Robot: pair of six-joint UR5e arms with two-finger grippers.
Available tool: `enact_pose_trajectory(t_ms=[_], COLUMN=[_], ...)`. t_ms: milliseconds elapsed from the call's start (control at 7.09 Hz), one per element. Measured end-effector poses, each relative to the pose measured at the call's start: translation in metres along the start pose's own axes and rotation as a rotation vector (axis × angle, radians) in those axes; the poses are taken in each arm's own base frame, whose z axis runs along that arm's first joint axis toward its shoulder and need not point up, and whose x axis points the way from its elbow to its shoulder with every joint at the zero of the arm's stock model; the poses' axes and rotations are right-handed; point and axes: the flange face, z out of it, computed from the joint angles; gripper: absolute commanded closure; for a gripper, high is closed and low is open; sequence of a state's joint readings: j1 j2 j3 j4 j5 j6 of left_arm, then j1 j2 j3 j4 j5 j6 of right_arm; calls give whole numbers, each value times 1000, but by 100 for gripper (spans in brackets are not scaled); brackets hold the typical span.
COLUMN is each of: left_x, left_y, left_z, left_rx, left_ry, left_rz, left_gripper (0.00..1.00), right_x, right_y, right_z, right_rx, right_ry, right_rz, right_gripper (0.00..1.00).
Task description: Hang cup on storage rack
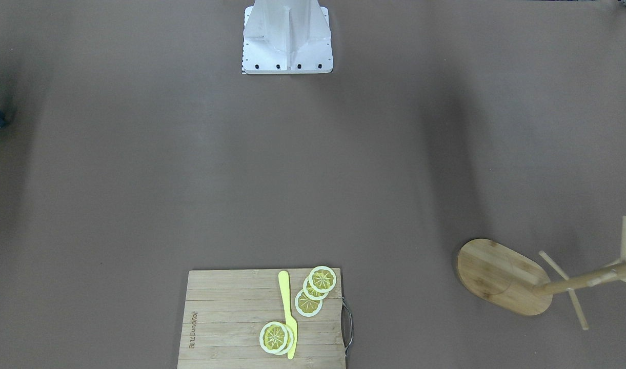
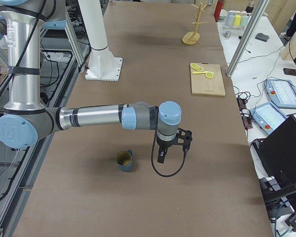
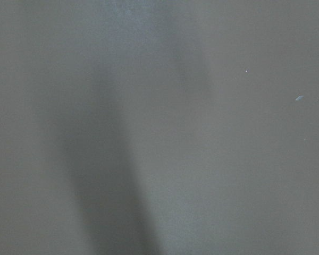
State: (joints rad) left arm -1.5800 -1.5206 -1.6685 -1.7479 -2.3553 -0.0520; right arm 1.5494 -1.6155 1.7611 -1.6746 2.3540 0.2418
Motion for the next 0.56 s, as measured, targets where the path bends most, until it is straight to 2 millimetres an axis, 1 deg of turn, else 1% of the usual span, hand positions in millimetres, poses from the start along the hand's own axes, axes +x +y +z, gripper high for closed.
enact_pose_trajectory(t_ms=[564], left_x=[0], left_y=[-3], left_z=[0], left_rx=[-7], left_ry=[-1], left_rz=[-7], left_gripper=[2], right_x=[3], right_y=[-2], right_z=[5], right_rx=[-9], right_ry=[-9], right_rz=[3], right_gripper=[0])
